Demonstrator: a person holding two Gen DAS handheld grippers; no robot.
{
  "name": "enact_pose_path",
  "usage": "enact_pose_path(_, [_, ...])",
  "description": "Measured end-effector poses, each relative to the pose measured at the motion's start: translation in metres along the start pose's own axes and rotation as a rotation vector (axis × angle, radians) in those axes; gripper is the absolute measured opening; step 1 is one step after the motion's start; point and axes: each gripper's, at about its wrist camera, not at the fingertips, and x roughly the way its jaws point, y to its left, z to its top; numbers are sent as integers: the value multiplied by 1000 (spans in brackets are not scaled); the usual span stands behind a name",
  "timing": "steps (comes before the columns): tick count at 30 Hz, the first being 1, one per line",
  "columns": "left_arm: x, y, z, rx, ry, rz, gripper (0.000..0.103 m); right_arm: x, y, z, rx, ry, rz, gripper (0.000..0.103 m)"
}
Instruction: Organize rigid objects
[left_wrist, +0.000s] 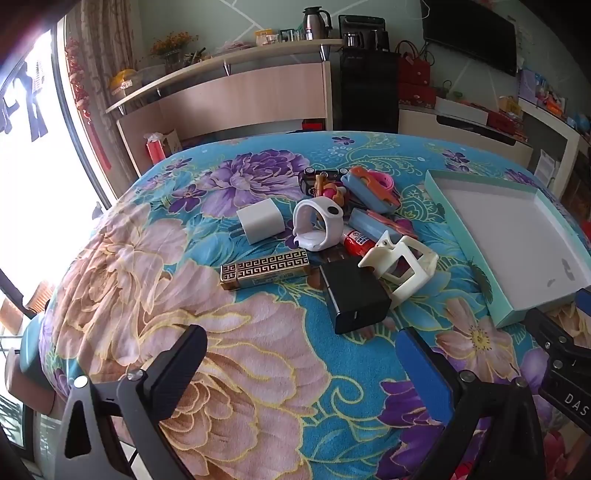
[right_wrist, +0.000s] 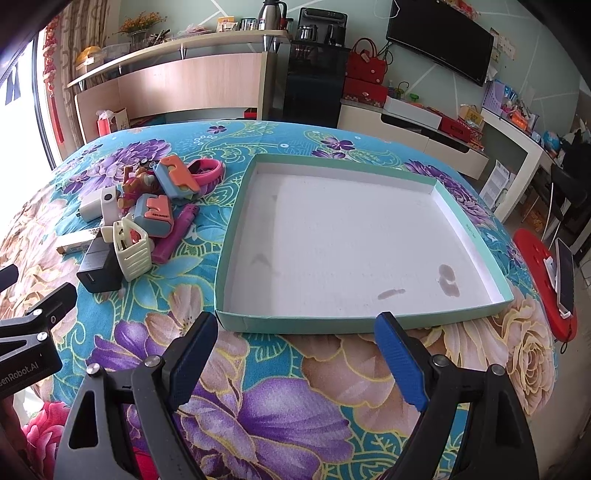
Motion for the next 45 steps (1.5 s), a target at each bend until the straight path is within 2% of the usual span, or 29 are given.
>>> enact_pose_path(19, [6,2,-2,-21,27,-15,103,1,1,-1,-3,3,-3,87])
enact_pose_path(30, [5,3,-2,-10,-21,0,103,1,1,-1,-3,3,-4,87])
enact_pose_path(42, [6,3,-3,-4,-5,6,103,1,2,-1,-4,4,-4,87])
enact_pose_path(45, [6,4,-4,1,-22,14,103,1,2,0,-3,4,-3,87])
